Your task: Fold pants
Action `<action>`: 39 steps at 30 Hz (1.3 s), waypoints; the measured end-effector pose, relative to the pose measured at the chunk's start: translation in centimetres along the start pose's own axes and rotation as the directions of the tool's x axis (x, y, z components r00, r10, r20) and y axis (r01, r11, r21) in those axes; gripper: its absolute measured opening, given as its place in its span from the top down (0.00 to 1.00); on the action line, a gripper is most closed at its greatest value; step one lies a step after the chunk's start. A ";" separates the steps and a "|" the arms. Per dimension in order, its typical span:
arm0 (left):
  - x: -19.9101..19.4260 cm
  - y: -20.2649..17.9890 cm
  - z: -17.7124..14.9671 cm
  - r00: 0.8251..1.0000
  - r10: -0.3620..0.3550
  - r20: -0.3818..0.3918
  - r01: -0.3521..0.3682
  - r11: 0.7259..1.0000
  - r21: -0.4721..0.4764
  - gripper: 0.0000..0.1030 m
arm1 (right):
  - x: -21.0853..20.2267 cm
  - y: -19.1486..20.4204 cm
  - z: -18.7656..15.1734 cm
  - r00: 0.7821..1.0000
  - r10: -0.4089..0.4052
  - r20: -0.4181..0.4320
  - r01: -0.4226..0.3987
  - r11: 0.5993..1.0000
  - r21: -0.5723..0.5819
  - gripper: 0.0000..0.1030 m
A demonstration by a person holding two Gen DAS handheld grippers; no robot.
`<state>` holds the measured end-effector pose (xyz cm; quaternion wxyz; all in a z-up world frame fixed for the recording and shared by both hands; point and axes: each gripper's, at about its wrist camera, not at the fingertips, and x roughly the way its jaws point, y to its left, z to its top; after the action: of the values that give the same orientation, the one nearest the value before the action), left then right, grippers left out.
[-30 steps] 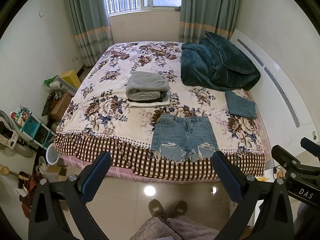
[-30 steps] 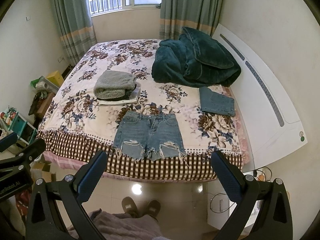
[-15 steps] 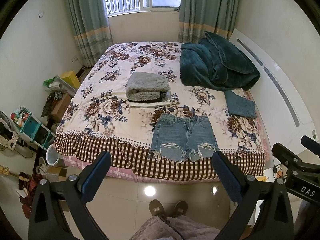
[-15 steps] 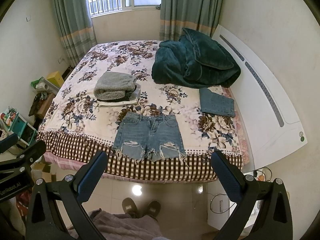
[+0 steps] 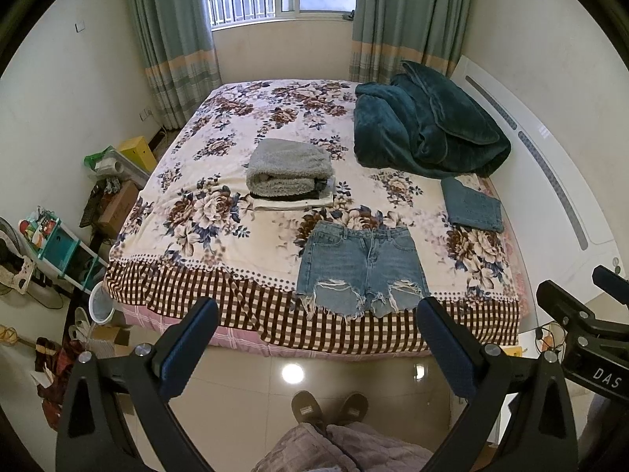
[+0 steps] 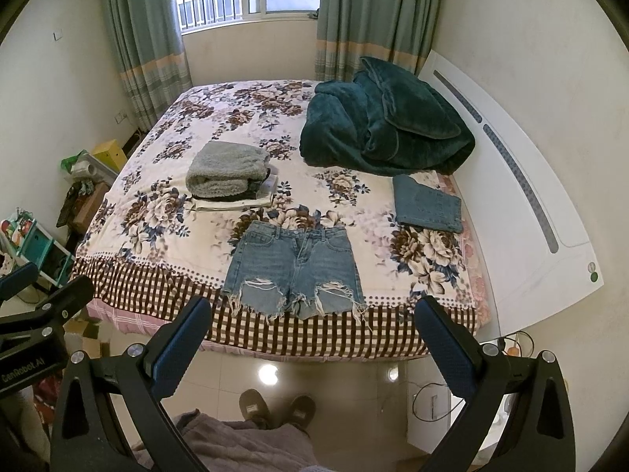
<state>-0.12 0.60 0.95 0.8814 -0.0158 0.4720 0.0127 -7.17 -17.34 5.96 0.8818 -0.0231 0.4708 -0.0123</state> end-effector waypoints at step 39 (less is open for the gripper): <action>30.3 -6.1 4.2 0.959 0.230 -0.166 -0.231 0.973 0.013 0.00 | 40.4 -14.1 7.0 0.923 0.119 -0.365 -0.039 0.975 0.218 0.00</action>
<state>20.44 -5.10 -21.84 0.8313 0.0355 0.5425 0.1154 21.09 -32.95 -22.93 0.7726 0.0904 0.6278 -0.0294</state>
